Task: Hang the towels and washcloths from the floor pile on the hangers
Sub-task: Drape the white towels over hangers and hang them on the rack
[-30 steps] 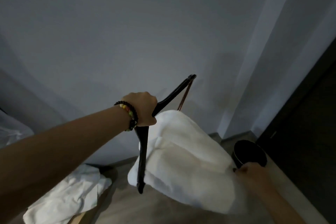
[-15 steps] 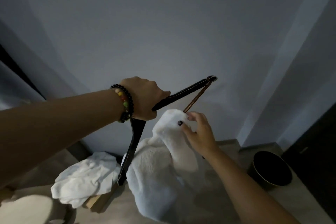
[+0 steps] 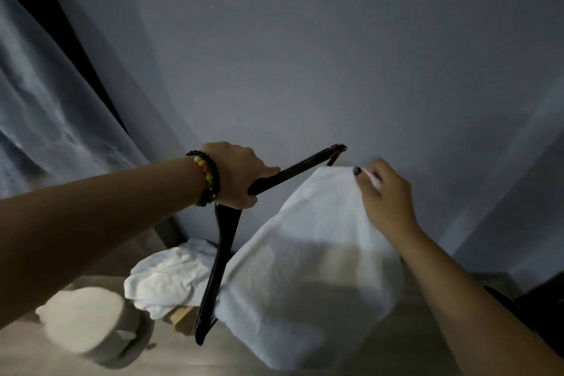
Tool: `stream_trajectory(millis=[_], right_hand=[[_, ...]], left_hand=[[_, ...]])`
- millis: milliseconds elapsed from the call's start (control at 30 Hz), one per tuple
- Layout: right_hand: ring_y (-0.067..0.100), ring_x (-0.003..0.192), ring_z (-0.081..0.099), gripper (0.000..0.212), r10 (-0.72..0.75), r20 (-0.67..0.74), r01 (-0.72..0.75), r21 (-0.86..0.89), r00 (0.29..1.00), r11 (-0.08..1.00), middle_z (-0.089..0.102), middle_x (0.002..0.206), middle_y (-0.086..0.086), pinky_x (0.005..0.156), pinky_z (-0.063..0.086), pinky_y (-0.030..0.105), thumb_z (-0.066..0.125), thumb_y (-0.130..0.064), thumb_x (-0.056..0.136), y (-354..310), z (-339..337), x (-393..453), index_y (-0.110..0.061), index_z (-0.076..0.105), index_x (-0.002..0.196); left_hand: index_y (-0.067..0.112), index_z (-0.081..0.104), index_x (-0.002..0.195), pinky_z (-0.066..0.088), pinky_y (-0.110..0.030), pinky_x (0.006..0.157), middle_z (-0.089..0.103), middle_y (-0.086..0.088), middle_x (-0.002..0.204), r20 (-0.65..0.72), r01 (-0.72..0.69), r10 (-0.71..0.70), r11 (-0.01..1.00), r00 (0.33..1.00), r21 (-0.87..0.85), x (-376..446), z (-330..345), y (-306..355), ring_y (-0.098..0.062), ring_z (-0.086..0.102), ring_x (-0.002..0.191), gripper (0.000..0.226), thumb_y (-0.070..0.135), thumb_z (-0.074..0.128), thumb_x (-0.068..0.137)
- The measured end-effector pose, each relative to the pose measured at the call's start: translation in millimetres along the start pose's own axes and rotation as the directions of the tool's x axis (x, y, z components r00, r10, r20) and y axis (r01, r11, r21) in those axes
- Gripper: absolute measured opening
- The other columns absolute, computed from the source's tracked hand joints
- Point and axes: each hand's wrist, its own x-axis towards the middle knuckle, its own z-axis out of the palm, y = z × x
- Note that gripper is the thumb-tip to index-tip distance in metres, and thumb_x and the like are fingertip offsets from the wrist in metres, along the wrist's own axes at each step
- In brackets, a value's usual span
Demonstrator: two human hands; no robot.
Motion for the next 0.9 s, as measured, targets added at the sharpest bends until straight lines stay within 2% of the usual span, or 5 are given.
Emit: stream_trajectory(millis=[167, 500, 667, 800, 900], right_hand=[[0.028, 0.058, 0.047, 0.039, 0.325, 0.094, -0.3, -0.213, 0.941, 0.93, 0.045, 0.059, 0.006, 0.051, 0.033, 0.034, 0.051, -0.034, 0.096, 42.6, -1.1, -17.4, -0.014, 0.035, 0.066], [0.012, 0.083, 0.065, 0.019, 0.338, 0.427, -0.398, 0.057, 0.839, 0.916, 0.07, 0.089, -0.004, 0.074, 0.052, 0.03, 0.07, -0.032, 0.084, 5.3, -1.1, -15.7, -0.017, 0.067, 0.095], [0.012, 0.046, 0.028, 0.047, 0.236, 0.072, -0.238, 0.014, 0.969, 0.971, 0.03, 0.051, 0.0, 0.048, 0.021, 0.027, 0.07, -0.028, 0.084, -5.4, 8.1, -25.0, -0.01, 0.036, 0.056], [0.02, 0.056, 0.044, 0.034, 0.636, 0.162, -0.599, 0.565, 0.755, 0.567, 0.049, 0.059, 0.006, 0.058, 0.036, 0.031, 0.067, -0.035, 0.084, -9.1, -0.4, -15.8, -0.014, 0.054, 0.061], [0.022, 0.06, 0.053, 0.026, 0.65, 0.436, -0.764, 0.521, 0.622, 0.381, 0.057, 0.069, 0.012, 0.061, 0.042, 0.033, 0.055, -0.018, 0.091, -3.9, -10.4, -25.9, -0.007, 0.063, 0.069]], left_hand=[[0.05, 0.016, 0.147, 0.054, -0.031, 0.069, 0.038, 0.012, 0.066, -0.078, -0.041, 0.042, 0.999, 0.996, 0.017, -3.0, -20.0, -4.2, -0.01, 0.042, 0.06, 0.068, 0.052, 0.048, 0.087], [0.036, 0.054, 0.122, 0.053, -0.031, 0.067, 0.06, 0.006, 0.082, -0.126, -0.196, 0.237, 0.942, 0.963, 0.274, 13.3, -42.5, 1.5, -0.017, 0.058, 0.074, 0.042, 0.043, 0.052, 0.081], [0.034, 0.052, 0.12, 0.053, -0.031, 0.065, 0.047, 0.008, 0.066, -0.114, -0.225, 0.263, 0.936, 0.958, 0.271, 11.6, -27.4, -3.4, -0.017, 0.049, 0.062, 0.04, 0.043, 0.05, 0.082], [0.031, 0.054, 0.118, 0.041, -0.025, 0.055, 0.043, 0.007, 0.061, -0.178, -0.2, 0.247, 0.949, 0.952, 0.244, 9.5, -22.8, -5.6, -0.015, 0.045, 0.055, 0.039, 0.042, 0.049, 0.081], [0.035, 0.057, 0.111, 0.036, -0.021, 0.052, 0.047, 0.008, 0.061, -0.239, -0.171, 0.213, 0.967, 0.947, 0.188, 8.4, -23.2, -8.9, -0.007, 0.039, 0.051, 0.035, 0.044, 0.051, 0.078]])
